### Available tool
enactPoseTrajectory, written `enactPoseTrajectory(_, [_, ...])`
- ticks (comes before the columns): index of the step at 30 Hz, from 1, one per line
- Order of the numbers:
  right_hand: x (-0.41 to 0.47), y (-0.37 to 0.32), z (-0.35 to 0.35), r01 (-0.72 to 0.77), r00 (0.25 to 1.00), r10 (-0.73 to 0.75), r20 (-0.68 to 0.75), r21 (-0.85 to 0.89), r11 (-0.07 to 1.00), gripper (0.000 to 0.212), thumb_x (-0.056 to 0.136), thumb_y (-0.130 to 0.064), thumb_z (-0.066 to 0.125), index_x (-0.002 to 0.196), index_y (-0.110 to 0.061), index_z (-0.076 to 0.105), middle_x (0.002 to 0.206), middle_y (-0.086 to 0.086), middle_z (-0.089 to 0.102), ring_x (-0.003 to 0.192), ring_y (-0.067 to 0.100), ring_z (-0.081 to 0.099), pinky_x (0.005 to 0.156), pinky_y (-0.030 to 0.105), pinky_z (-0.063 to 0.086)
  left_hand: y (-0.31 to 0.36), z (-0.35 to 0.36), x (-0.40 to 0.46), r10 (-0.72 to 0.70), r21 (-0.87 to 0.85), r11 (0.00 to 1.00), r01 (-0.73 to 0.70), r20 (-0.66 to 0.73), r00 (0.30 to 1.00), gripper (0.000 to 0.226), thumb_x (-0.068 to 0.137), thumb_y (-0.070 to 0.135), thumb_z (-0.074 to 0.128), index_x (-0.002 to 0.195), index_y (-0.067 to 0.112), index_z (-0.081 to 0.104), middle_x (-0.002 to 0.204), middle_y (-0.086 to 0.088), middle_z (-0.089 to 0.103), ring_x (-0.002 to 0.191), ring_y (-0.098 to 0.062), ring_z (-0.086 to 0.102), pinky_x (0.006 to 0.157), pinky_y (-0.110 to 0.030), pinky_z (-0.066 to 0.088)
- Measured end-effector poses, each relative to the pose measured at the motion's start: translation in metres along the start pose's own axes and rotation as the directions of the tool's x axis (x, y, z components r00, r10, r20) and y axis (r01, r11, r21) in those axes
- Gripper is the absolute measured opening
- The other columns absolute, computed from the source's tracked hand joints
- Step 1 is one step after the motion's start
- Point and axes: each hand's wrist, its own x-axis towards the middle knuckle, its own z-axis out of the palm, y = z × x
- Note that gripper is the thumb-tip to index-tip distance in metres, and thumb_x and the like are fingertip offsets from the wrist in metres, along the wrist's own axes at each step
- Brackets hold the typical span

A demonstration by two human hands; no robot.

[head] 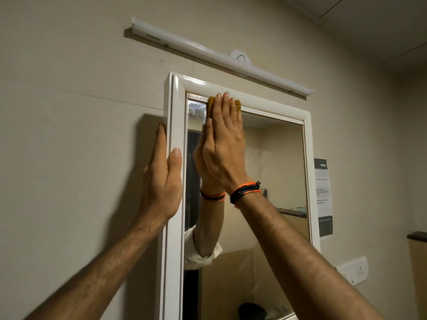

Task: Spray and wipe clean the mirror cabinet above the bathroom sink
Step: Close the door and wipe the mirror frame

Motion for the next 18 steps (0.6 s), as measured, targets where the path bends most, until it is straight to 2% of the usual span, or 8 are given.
enactPoseTrajectory(6, [0.003, -0.03, 0.014, 0.05, 0.999, -0.05, 0.008, -0.006, 0.999, 0.054, 0.104, -0.019, 0.038, 0.153, -0.004, 0.021, 0.161, 0.014, 0.014, 0.151, 0.024, 0.007, 0.123, 0.04, 0.004, 0.007, -0.003, -0.001, -0.016, 0.009, 1.0, 0.016, 0.004, 1.0, 0.058, 0.101, 0.033, 0.032, 0.155, 0.016, 0.019, 0.154, 0.015, 0.023, 0.142, 0.009, 0.022, 0.115, -0.013, 0.021])
enactPoseTrajectory(13, [0.002, -0.034, 0.01, 0.067, 0.997, -0.067, 0.031, -0.013, 0.998, 0.054, 0.104, -0.02, 0.038, 0.153, -0.006, 0.02, 0.162, 0.014, 0.012, 0.151, 0.023, 0.005, 0.123, 0.038, 0.002, 0.011, -0.003, -0.001, -0.036, 0.0, 0.999, 0.036, 0.016, 0.999, 0.059, 0.1, 0.033, 0.031, 0.155, 0.015, 0.017, 0.153, 0.016, 0.022, 0.142, 0.008, 0.02, 0.116, -0.015, 0.021])
enactPoseTrajectory(18, [-0.002, -0.035, 0.011, 0.055, 0.998, -0.055, 0.025, 0.005, 0.998, 0.053, 0.103, -0.018, 0.039, 0.152, -0.005, 0.023, 0.161, 0.014, 0.014, 0.151, 0.024, 0.007, 0.123, 0.039, 0.003, 0.014, -0.004, -0.002, -0.042, 0.005, 0.999, 0.042, 0.022, 0.999, 0.059, 0.101, 0.033, 0.031, 0.155, 0.015, 0.017, 0.153, 0.016, 0.021, 0.141, 0.01, 0.019, 0.114, -0.01, 0.019])
